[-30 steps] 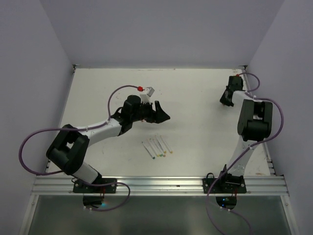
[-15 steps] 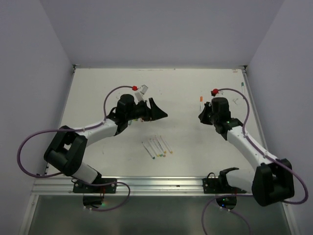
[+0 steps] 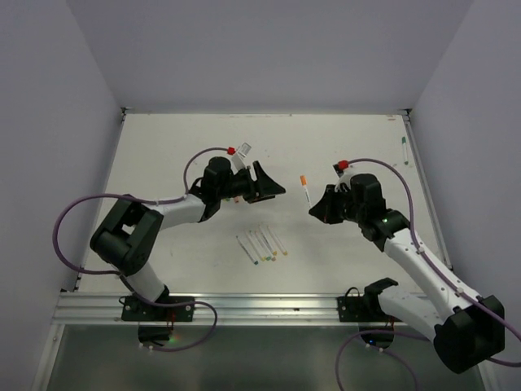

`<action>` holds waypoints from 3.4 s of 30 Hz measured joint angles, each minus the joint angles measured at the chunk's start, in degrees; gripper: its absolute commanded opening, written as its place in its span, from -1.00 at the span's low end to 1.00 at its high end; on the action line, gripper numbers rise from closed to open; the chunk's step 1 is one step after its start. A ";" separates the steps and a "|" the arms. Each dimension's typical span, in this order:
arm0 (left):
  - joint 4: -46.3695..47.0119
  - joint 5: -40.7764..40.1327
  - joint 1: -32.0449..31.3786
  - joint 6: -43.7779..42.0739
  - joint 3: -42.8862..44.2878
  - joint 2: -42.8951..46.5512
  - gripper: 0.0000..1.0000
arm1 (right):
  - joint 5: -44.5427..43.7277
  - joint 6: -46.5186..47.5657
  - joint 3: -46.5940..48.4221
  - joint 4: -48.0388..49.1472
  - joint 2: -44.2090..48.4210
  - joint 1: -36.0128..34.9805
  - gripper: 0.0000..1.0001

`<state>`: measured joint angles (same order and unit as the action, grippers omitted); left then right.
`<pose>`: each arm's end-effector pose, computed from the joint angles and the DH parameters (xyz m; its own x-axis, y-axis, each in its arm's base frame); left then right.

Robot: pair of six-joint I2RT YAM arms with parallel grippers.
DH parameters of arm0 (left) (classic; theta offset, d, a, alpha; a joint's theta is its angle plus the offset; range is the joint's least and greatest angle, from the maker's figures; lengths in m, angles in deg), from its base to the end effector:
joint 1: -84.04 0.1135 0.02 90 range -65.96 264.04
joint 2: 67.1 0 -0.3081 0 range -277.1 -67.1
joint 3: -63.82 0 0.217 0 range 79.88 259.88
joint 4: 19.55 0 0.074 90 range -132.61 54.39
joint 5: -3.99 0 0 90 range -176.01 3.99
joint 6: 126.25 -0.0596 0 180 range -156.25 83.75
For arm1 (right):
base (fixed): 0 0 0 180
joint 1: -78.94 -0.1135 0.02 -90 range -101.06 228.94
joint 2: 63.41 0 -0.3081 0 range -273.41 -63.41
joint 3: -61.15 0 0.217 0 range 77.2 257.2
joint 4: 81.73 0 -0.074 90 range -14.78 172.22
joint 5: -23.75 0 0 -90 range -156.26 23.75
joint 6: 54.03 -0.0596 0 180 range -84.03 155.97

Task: Open the pen caps

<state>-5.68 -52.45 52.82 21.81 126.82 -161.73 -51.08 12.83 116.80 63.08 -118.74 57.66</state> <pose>0.2800 -0.2082 0.2691 -0.8866 -0.2895 -0.3607 0.2453 0.3668 -0.8974 0.1524 0.0761 0.2929 -0.7061 0.1320 -0.6957 -0.2967 0.8369 0.4600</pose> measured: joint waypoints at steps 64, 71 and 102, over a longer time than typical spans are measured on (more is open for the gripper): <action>8.39 0.72 -1.70 5.51 -1.25 -4.42 -1.00 | -7.45 -4.24 6.82 7.13 -18.36 -18.82 -1.00; -13.29 -7.65 -3.54 -3.39 4.63 -0.04 -1.00 | -23.15 -3.34 6.56 7.21 -19.06 -27.50 -1.00; -18.99 -23.54 4.48 -7.34 5.97 9.75 -1.00 | -37.88 -6.49 -0.59 -7.61 -10.62 -34.71 -1.00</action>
<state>-24.67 -75.99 57.30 14.46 132.78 -151.99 -88.95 6.34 116.21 55.47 -129.37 22.96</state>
